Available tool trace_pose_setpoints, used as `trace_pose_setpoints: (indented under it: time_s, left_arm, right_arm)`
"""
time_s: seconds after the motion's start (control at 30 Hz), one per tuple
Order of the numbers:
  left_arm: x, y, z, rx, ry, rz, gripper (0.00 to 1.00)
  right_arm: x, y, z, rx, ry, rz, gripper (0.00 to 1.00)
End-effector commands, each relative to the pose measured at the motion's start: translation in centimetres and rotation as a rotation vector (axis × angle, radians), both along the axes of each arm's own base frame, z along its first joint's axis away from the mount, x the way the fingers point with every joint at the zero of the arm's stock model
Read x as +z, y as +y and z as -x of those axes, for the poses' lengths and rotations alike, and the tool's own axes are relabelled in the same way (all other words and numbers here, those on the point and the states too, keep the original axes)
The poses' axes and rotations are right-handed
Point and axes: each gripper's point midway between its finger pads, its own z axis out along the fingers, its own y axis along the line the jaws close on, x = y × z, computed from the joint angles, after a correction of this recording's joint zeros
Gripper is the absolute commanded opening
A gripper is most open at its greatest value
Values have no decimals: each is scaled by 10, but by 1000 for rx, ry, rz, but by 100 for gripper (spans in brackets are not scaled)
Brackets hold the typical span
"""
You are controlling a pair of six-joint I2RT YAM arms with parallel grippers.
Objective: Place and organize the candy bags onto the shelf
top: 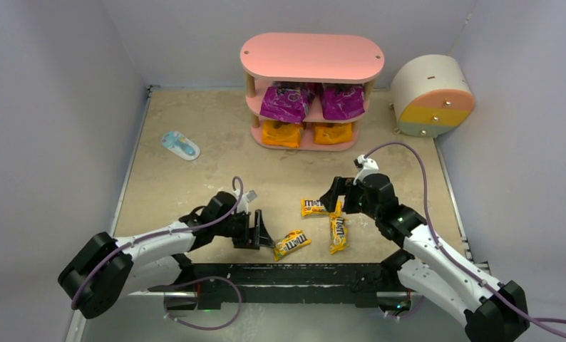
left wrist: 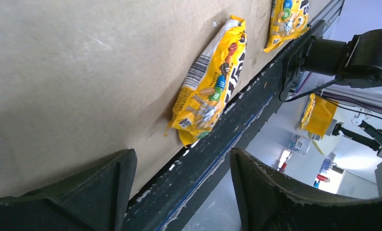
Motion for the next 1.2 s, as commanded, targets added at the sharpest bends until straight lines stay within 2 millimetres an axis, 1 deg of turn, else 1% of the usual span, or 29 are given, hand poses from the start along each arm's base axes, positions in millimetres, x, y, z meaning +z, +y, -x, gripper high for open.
trace_pose_setpoints:
  time_s: [0.0, 0.1, 0.27, 0.4, 0.53, 0.63, 0.67, 0.73, 0.83, 0.9, 0.97, 1.03, 1.07, 1.1, 1.17]
  left_arm:
    - [-8, -9, -7, 95, -7, -8, 73]
    - [-13, -11, -18, 144, -19, -25, 71]
    - [-23, -25, -17, 100, -21, -85, 62]
    - [-36, -31, -16, 54, 0, -133, 40]
    - [-38, -36, -14, 7, -6, -135, 20]
    - [-31, -43, -22, -68, -89, -143, 6]
    - [-26, -45, -25, -101, -125, -140, 0]
    - [-9, -56, -32, -210, -242, -97, 0]
    - [26, -71, -43, -366, -459, -23, 0]
    - [54, -79, -50, -440, -624, 36, 0]
    - [85, -88, -49, -546, -808, 128, 0]
    - [108, -92, -49, -649, -978, 176, 0]
    - [116, -93, -48, -722, -1061, 189, 0]
    - [121, -92, -44, -807, -1115, 197, 0]
    - [128, -89, -42, -937, -1205, 186, 0]
  right_arm:
    - [12, 1, -6, -28, -56, -51, 98]
    - [15, -2, -10, -58, -74, -54, 98]
    - [19, -1, -9, -43, -89, -60, 98]
    - [17, -4, -11, -63, -91, -47, 98]
    - [16, -3, -9, -52, -84, -49, 98]
    - [16, -1, -8, -36, -88, -54, 98]
    - [16, 0, -8, -33, -90, -58, 98]
    - [21, 6, -6, 5, -94, -73, 98]
    - [34, 17, 1, 98, -124, -99, 98]
    - [51, 27, 3, 171, -176, -130, 97]
    - [69, 46, 23, 325, -182, -200, 96]
    - [83, 58, 44, 466, -170, -248, 96]
    - [88, 59, 49, 502, -168, -249, 96]
    - [93, 59, 51, 520, -174, -243, 96]
    - [101, 59, 53, 545, -206, -232, 95]
